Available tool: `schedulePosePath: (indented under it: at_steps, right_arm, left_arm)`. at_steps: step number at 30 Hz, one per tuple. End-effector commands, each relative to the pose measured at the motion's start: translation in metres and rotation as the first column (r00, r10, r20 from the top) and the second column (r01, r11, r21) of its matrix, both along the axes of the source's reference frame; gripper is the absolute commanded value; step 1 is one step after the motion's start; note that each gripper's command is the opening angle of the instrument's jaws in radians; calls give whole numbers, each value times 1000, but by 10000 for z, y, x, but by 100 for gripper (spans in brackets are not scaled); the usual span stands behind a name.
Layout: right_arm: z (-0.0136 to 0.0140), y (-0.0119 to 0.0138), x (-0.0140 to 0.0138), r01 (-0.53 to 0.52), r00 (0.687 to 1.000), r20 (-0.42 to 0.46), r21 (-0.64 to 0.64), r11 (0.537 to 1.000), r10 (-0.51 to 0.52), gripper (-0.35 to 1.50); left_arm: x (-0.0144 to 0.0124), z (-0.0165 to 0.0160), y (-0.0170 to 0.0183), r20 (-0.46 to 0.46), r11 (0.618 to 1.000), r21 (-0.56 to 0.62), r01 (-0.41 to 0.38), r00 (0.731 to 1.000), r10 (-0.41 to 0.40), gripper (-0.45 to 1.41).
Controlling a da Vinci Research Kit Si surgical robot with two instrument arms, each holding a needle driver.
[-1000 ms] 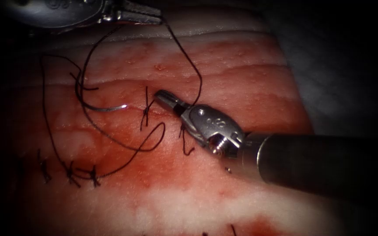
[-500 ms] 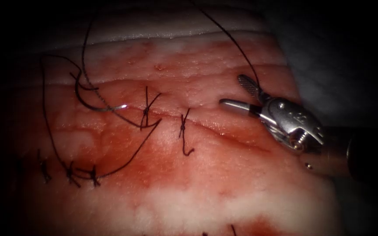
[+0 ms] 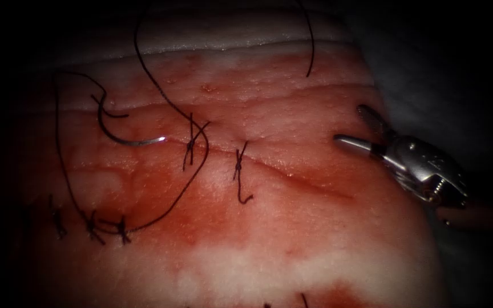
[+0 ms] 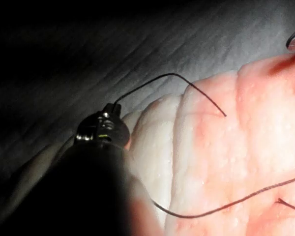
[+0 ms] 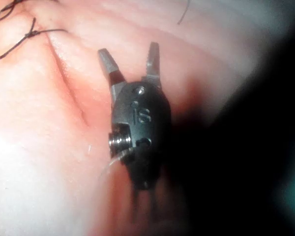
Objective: Wound Closure
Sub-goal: Set the suture down onto the skin with the left end-effector.
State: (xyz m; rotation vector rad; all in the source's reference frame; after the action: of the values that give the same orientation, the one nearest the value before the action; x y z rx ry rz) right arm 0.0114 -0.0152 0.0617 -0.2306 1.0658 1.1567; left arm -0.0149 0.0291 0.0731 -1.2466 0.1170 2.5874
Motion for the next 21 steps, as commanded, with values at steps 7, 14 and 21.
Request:
schedulePosePath:
  at_steps: [7,14,21]
  right_arm:
    - [9,-6,9,0,1000,-1,-7,1000,0,128]
    - [14,-14,17,2,1000,11,-7,1000,-2,128]
    - [11,-17,20,6,1000,21,-4,1000,-6,131]
  left_arm:
    - [-11,87,7,179,975,208,78,977,-116,94]
    - [6,95,15,378,949,305,76,905,-193,138]
    - [55,50,28,446,942,326,75,867,-224,140]
